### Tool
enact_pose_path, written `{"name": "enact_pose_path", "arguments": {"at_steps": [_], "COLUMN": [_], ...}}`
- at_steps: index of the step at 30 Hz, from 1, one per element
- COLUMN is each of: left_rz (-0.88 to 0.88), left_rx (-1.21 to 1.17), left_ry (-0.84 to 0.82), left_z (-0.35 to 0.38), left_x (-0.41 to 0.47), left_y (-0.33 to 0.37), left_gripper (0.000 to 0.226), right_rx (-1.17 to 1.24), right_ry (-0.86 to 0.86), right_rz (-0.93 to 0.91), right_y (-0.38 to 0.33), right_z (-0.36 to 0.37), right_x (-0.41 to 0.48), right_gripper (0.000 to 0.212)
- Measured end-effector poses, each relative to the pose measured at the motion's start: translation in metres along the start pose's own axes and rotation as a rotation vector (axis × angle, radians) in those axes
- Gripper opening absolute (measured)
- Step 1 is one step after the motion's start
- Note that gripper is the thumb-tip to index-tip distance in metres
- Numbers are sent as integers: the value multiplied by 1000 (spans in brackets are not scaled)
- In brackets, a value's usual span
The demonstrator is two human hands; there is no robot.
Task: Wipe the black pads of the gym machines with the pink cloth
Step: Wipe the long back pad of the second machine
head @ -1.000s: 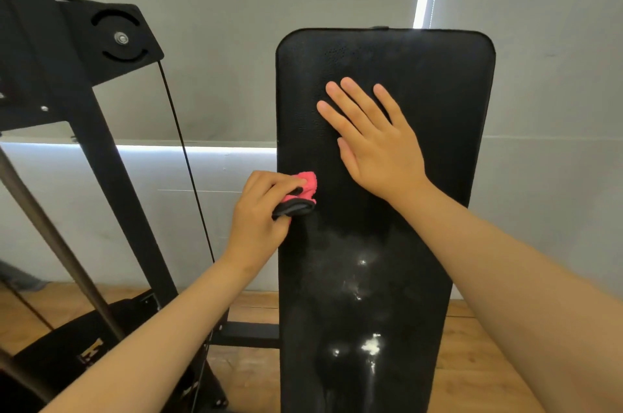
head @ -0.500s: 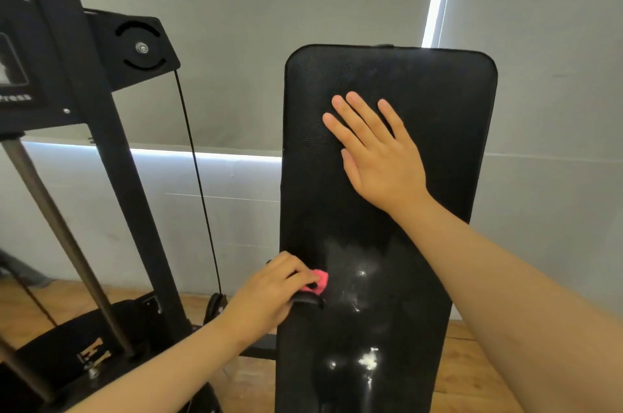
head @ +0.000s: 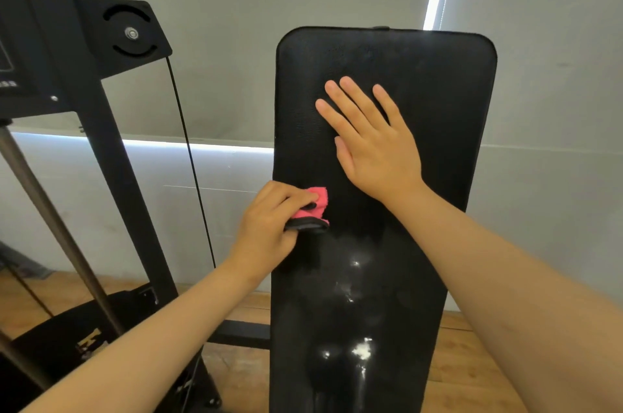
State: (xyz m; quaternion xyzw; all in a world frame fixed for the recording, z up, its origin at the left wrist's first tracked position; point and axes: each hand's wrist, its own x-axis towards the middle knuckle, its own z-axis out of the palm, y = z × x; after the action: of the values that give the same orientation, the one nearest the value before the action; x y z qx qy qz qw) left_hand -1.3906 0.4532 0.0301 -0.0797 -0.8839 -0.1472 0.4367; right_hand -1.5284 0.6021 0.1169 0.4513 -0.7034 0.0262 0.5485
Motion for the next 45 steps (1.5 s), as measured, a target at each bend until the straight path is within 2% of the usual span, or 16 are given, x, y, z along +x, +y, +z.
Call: {"name": "enact_pose_path", "arguments": {"at_steps": [3,6,9,12,16,20,26,28,32,35,38,43,45], "left_rz": [31,29,18,11,53,7,-42,-2,94,140,91,139,174], "left_rx": [-36,-56,-50,-106,-53,3,-37,-71,-57,-53,-118,-165,-108], "left_ry": [-120,-240,-317,-258,-17,-82,-38,-114,-370,-460,-399,-74,-89], "left_z": [8,17,21,14,-6,4,17,22,37,42,36,10,15], "left_x": [-30,-60,-76,-66,-18,-6,-14,-23,-63,-83,-72,-1,16], "left_y": [4,5,6,11,13,7,14,16,17,21,25,34,28], "left_gripper": [36,49,50,43,32,36,38,35,36,34,36,33,32], "right_rx": [-11,-20,-21,-16,-5,6,-5,-11,-12,-12,-14,-11,-7], "right_ry": [-10,-7,-1,3,34,45,25,26,25,24,9,35,30], "right_rz": [4,3,-3,0,-3,-2,-5,2,4,5,4,17,22], "right_y": [1,1,2,2,2,1,1,2,1,0,1,-1,-2], "right_z": [0,1,1,1,2,2,2,2,2,2,2,1,0], "right_x": [-1,-1,0,-1,-1,-1,-1,-1,0,-1,-1,0,0], "right_gripper": [53,53,52,52,52,52,51,52,51,51,52,52,52]}}
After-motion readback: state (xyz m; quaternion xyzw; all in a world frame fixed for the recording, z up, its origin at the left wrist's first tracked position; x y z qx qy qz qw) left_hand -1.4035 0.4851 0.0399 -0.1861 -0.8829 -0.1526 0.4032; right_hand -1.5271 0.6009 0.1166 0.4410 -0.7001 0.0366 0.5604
